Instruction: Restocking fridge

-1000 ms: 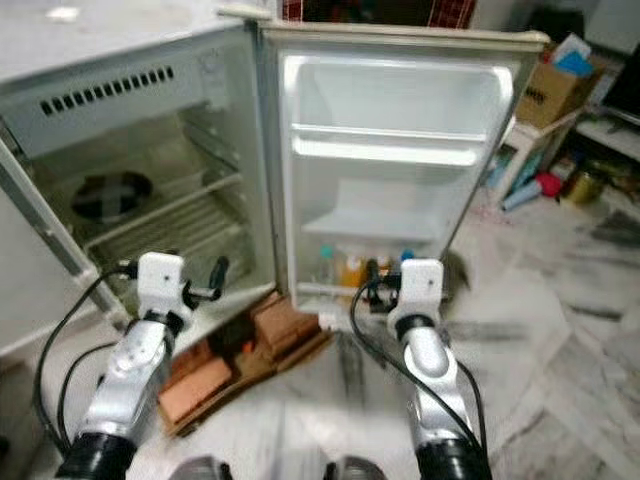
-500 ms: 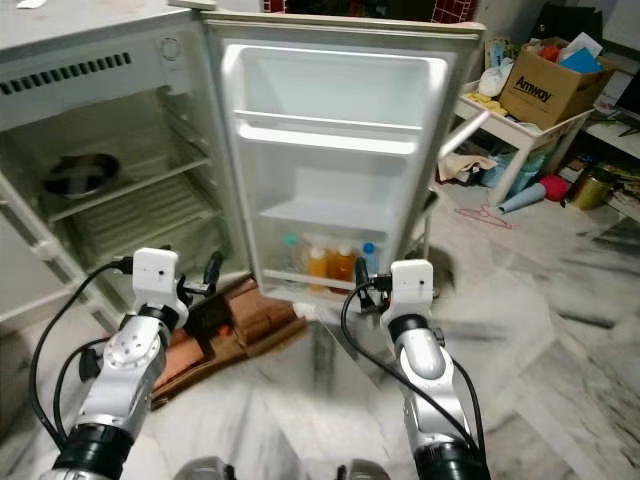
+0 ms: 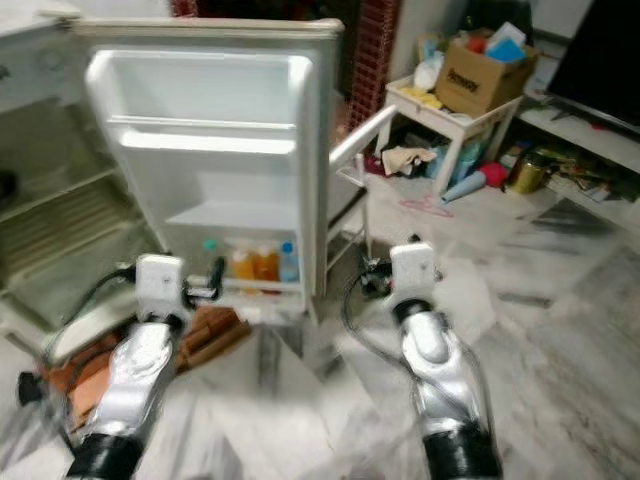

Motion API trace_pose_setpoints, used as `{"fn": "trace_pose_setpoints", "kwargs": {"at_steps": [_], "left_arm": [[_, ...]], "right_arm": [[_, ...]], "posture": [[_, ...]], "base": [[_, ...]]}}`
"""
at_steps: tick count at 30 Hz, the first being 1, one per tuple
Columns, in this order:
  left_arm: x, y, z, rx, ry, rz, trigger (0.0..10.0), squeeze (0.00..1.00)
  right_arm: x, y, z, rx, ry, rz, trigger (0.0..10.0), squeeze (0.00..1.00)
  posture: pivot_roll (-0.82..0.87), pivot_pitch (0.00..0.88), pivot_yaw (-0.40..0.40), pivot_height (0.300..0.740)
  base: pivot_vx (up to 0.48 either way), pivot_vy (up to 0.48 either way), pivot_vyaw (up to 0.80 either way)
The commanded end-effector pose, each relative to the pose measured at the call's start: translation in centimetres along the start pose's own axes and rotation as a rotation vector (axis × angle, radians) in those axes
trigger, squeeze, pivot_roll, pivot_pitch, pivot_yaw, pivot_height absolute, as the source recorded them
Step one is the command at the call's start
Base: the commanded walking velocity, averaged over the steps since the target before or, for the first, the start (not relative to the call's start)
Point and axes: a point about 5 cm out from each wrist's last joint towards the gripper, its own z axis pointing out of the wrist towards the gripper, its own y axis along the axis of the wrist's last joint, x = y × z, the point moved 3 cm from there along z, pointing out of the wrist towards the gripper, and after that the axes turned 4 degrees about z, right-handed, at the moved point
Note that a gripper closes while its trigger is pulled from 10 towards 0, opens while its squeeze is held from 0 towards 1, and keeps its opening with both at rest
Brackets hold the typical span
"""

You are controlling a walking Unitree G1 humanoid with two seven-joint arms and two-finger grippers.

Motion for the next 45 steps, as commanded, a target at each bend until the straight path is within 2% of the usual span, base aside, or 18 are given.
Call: {"fn": "trace_pose_setpoints", "kwargs": {"at_steps": [1,4,5,16,24,28,34,38,40,45], "left_arm": [[1.5,0.5,0.2,-0.015,0.043,0.027,10.0,0.0],[1.5,0.4,0.1,-0.009,0.053,0.016,10.0,0.0],[1.5,0.3,0.1,-0.006,0.055,0.016,10.0,0.0],[1.0,-0.6,-0.4,0.028,0.069,0.002,10.0,0.0],[0.9,-0.6,-0.5,0.029,0.081,0.001,10.0,0.0],[1.5,0.1,-0.3,0.008,0.102,0.016,10.0,0.0],[2.9,1.4,0.2,-0.027,0.141,0.023,10.0,0.0],[3.4,0.9,-0.1,-0.009,0.164,0.008,10.0,0.0],[3.4,0.6,-0.2,-0.001,0.168,0.006,10.0,0.0],[2.1,0.2,-0.4,0.008,0.137,-0.012,10.0,0.0]], "right_arm": [[1.1,1.1,0.6,-0.038,0.034,0.032,10.0,0.0],[1.1,1.2,0.6,-0.039,0.036,-0.001,10.0,0.0],[1.3,1.3,0.5,-0.047,0.049,0.016,10.0,0.0],[1.6,1.5,0.3,-0.076,0.071,0.018,10.0,0.0],[2.0,2.1,0.5,-0.095,0.134,0.007,10.0,0.0],[2.7,2.4,0.5,-0.106,0.177,-0.008,10.0,0.0],[4.0,3.6,1.1,-0.153,0.203,-0.019,10.0,0.0],[4.1,3.9,1.1,-0.165,0.203,-0.023,10.0,0.0],[4.1,3.9,1.1,-0.166,0.205,-0.027,10.0,0.0],[3.5,3.7,1.2,-0.162,0.166,-0.027,10.0,0.0]], "posture": [[-0.02,0.0,0.017,0.74],[-0.02,0.0,0.018,0.74],[-0.02,0.0,0.017,0.74],[-0.02,0.0,0.022,0.74],[-0.01,0.0,0.004,0.74],[0.01,0.0,-0.013,0.74],[0.02,0.013,0.018,0.74],[0.0,0.01,0.02,0.74],[0.0,0.005,0.016,0.74],[0.0,0.0,0.011,0.74]], "base": [[0.274,-0.39,0.0],[0.274,-0.39,0.0],[0.277,-0.39,0.0],[0.267,-0.395,0.79],[0.0,-0.317,0.79],[0.063,-0.061,0.78],[0.334,-0.256,0.78],[0.44,-0.062,0.78],[0.458,0.0,0.78],[0.459,0.0,0.57]]}}
